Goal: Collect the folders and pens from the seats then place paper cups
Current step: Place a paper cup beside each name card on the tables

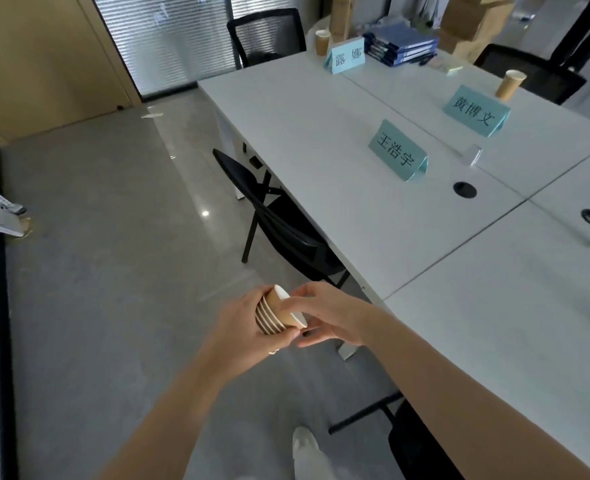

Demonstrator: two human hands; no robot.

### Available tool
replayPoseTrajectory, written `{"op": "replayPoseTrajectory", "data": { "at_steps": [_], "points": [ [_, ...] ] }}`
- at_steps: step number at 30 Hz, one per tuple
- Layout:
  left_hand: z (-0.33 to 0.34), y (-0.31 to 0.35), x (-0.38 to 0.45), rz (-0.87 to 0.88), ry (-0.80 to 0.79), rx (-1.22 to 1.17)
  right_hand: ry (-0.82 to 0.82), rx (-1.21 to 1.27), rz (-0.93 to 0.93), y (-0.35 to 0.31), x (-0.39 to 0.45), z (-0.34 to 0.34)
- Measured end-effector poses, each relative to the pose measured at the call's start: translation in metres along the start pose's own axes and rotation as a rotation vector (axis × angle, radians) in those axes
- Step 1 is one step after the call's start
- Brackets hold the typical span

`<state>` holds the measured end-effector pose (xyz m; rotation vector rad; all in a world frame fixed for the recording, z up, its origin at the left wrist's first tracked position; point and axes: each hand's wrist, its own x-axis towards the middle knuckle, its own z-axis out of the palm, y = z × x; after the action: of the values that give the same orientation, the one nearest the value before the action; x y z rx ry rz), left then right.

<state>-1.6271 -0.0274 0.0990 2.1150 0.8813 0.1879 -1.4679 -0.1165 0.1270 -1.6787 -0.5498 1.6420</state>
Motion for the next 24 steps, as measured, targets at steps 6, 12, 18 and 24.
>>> {"op": "replayPoseTrajectory", "data": {
  "at_steps": [6,12,18,24],
  "points": [
    [-0.034,-0.032,0.072,0.060,-0.049,0.006,0.160,-0.054,0.029,-0.049,0.059,-0.011],
    [-0.094,-0.063,0.148,0.134,-0.044,0.078,0.273,0.108,-0.071,-0.111,0.111,-0.016],
    [-0.125,-0.067,0.222,0.132,-0.042,0.080,0.498,0.428,-0.064,-0.138,0.165,-0.044],
    [-0.124,-0.050,0.292,0.152,-0.068,0.107,0.730,0.477,-0.102,-0.150,0.206,-0.109]
  ]
}}
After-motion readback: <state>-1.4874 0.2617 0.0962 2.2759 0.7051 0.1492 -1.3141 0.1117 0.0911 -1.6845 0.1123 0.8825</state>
